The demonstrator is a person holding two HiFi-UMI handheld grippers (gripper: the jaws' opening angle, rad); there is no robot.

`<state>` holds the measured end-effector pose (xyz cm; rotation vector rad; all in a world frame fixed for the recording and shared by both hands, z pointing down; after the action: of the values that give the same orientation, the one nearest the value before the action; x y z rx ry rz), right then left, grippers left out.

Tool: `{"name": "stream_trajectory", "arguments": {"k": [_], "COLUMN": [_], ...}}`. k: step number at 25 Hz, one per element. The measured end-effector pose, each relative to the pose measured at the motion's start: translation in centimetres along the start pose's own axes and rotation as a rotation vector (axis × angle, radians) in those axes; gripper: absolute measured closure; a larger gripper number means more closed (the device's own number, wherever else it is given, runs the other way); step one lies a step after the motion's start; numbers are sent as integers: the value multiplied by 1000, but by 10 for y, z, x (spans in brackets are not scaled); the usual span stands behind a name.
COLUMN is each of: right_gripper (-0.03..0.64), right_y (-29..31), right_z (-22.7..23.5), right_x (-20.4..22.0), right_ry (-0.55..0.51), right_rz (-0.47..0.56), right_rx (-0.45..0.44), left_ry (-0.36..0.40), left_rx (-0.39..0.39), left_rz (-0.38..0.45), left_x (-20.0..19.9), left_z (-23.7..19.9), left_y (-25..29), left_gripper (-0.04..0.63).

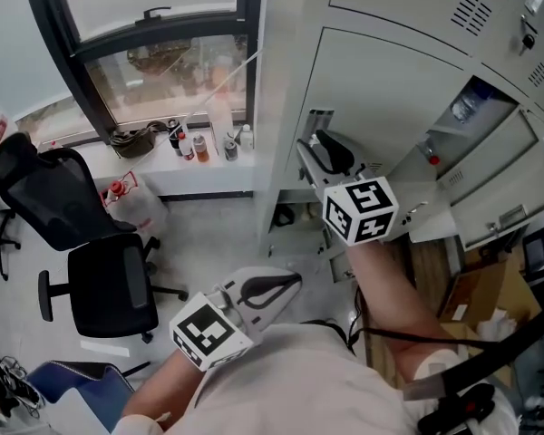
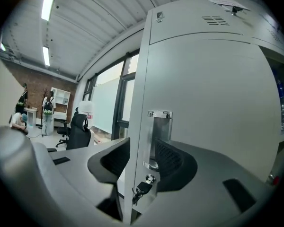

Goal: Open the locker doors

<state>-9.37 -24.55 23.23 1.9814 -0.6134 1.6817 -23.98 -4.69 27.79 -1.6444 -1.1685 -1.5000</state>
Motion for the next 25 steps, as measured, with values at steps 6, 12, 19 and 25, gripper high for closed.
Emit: {"name": "stream_trajectory", "arguments": {"k": [6, 12, 19, 25], "right_gripper": [486, 486, 486, 486], "right_y": [18, 24, 20, 0], "right_z": [-10, -10, -16, -23], "right_x": [-3, 1, 1, 1], "right_ry": [34, 69, 95, 94], "right_rz": [-3, -2, -3, -3], "right_rx": [31, 62, 75, 70], "left_ry": [2, -12, -5, -18], "left_rx": [16, 26, 33, 41], "left_rz": [10, 17, 10, 20], "left_x": [2, 4, 8, 5], "left_z": [-7, -8, -15, -17], "left_y": [-20, -25, -32, -28], "left_gripper": [583, 584, 584, 584]}}
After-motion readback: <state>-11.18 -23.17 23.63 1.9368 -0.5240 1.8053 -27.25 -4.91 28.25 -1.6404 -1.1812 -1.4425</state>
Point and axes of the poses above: the fingertips, and each gripper's own axes: y forward along the fingers, z to its right, x out of its underside, the point moved 10 cm from there along -y, backward along the fingers, and after that the axes turned 2 degrees about x, right-handed, at the moved point
